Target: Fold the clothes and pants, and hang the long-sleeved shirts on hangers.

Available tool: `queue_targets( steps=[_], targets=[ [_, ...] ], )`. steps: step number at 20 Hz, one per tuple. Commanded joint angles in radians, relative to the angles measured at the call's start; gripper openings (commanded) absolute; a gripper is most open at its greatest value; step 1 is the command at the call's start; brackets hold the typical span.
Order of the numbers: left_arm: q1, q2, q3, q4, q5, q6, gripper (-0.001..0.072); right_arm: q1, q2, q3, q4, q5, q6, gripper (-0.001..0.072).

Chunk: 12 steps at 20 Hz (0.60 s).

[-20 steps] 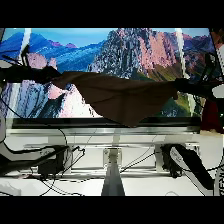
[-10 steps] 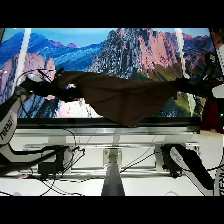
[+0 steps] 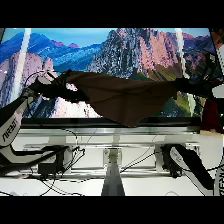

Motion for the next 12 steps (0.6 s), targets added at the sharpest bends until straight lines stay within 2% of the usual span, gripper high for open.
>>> queue_targets(
  steps=[1, 5, 6, 7, 8, 12],
  targets=[
    [0.019, 0.001, -0.001, -0.002, -0.027, 0.001, 0.0116, 0.0, -0.001, 0.0, 0.0, -0.005, 0.001, 0.001],
    [-0.002, 0.0, -0.001, -0.001, -0.055, 0.002, 0.0116, 0.0, -0.001, 0.0, 0.0, -0.006, 0.001, 0.001],
    [-0.003, 0.0, -0.001, -0.001, -0.056, 0.002, 0.0092, 0.0, -0.001, 0.0, 0.0, -0.006, 0.001, 0.001],
    [-0.003, 0.001, -0.001, -0.002, -0.058, 0.002, 0.0013, 0.0, -0.001, 0.0, 0.0, -0.006, 0.0, 0.001],
    [-0.003, 0.001, 0.0, -0.002, -0.065, 0.006, 0.001, 0.0, -0.001, 0.0, 0.0, -0.006, 0.001, 0.0009],
    [0.021, 0.001, 0.067, -0.002, -0.216, 0.148, 0.001, 0.0, 0.0, 0.003, -0.002, -0.014, 0.0, 0.0009]
  ],
)
